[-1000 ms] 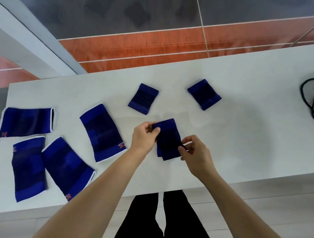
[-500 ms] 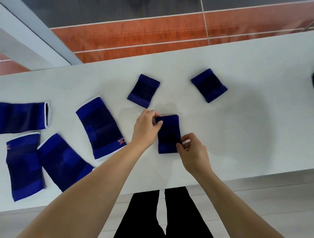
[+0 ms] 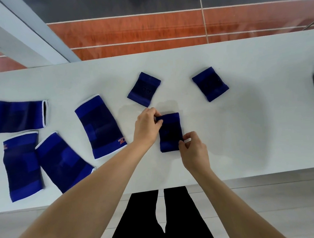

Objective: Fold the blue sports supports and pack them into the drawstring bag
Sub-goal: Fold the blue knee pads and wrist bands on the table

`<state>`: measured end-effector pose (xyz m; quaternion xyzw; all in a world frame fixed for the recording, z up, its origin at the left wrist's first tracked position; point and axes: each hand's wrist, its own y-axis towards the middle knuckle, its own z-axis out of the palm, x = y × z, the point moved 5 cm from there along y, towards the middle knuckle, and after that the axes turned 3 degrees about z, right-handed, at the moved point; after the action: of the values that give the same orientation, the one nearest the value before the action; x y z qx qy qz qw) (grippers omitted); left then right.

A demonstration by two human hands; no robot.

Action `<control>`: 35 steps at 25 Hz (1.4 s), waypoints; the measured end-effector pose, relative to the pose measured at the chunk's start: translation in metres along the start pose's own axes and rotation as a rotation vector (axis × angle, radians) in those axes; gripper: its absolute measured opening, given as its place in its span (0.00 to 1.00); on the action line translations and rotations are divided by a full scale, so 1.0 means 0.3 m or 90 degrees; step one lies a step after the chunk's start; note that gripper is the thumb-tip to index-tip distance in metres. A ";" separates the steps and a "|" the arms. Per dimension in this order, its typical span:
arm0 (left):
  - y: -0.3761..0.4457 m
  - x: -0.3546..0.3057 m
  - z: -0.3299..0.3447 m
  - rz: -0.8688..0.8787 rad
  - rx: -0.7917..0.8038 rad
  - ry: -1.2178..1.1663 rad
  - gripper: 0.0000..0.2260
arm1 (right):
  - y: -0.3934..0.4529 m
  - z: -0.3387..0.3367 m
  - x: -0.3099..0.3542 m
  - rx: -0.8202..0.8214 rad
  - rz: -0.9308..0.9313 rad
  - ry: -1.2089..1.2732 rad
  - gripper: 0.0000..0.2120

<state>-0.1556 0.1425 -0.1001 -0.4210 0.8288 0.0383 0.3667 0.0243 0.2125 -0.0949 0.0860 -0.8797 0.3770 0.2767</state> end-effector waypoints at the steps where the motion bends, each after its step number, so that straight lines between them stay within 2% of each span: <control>1: 0.001 0.002 0.002 -0.001 0.000 -0.003 0.06 | -0.001 0.004 -0.002 -0.003 -0.002 -0.001 0.03; 4: 0.000 -0.005 0.003 0.004 -0.003 0.005 0.08 | -0.002 0.013 0.002 -0.011 0.000 -0.022 0.05; 7: -0.014 -0.021 -0.014 0.025 -0.030 0.092 0.13 | -0.001 0.003 0.016 -0.059 -0.019 -0.160 0.11; 10: -0.100 -0.044 -0.013 0.197 -0.054 0.217 0.13 | -0.001 -0.009 0.015 -0.073 -0.003 -0.216 0.14; 12: -0.206 -0.027 0.036 0.294 0.040 0.258 0.21 | -0.010 -0.006 0.001 -0.067 0.018 -0.214 0.14; 13: -0.259 -0.009 0.059 0.292 0.111 0.270 0.26 | -0.015 0.000 -0.005 -0.063 0.016 -0.203 0.14; 15: -0.329 0.027 0.089 0.249 0.215 0.289 0.33 | -0.022 0.012 -0.014 -0.047 0.014 -0.151 0.12; 17: -0.347 0.038 0.097 0.227 0.238 0.294 0.37 | -0.023 0.015 -0.018 -0.025 0.033 -0.096 0.11; 20: -0.327 0.025 0.084 0.245 0.195 0.297 0.35 | -0.022 -0.003 0.001 0.016 0.074 0.044 0.08; 22: -0.309 0.027 0.071 0.259 0.141 0.286 0.31 | -0.021 -0.007 0.012 0.042 0.137 0.201 0.06; 24: -0.293 0.029 0.057 0.260 0.095 0.250 0.26 | -0.017 -0.008 0.001 0.070 0.186 0.294 0.05; 25: -0.286 0.025 0.050 0.255 0.088 0.229 0.24 | -0.014 -0.019 -0.003 0.066 0.168 0.293 0.04; 26: -0.278 0.023 0.045 0.245 0.090 0.205 0.22 | -0.007 -0.042 -0.006 0.043 0.098 0.225 0.04; 29: -0.250 0.017 0.028 0.205 0.115 0.140 0.18 | 0.002 -0.076 0.013 -0.028 -0.303 -0.194 0.17; 30: -0.240 0.015 0.022 0.193 0.125 0.122 0.17 | 0.005 -0.067 0.019 -0.026 -0.387 -0.262 0.19; 32: -0.224 0.013 0.011 0.166 0.142 0.090 0.14 | 0.028 -0.055 0.030 -0.008 -0.412 -0.245 0.14; 35: -0.204 0.010 -0.003 0.086 0.130 -0.038 0.13 | 0.077 -0.053 0.047 0.026 -0.340 -0.172 0.06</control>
<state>-0.1128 0.1010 -0.0864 -0.3236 0.8434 -0.0089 0.4289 0.0109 0.2408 -0.0923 0.3693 -0.8471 0.2937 0.2445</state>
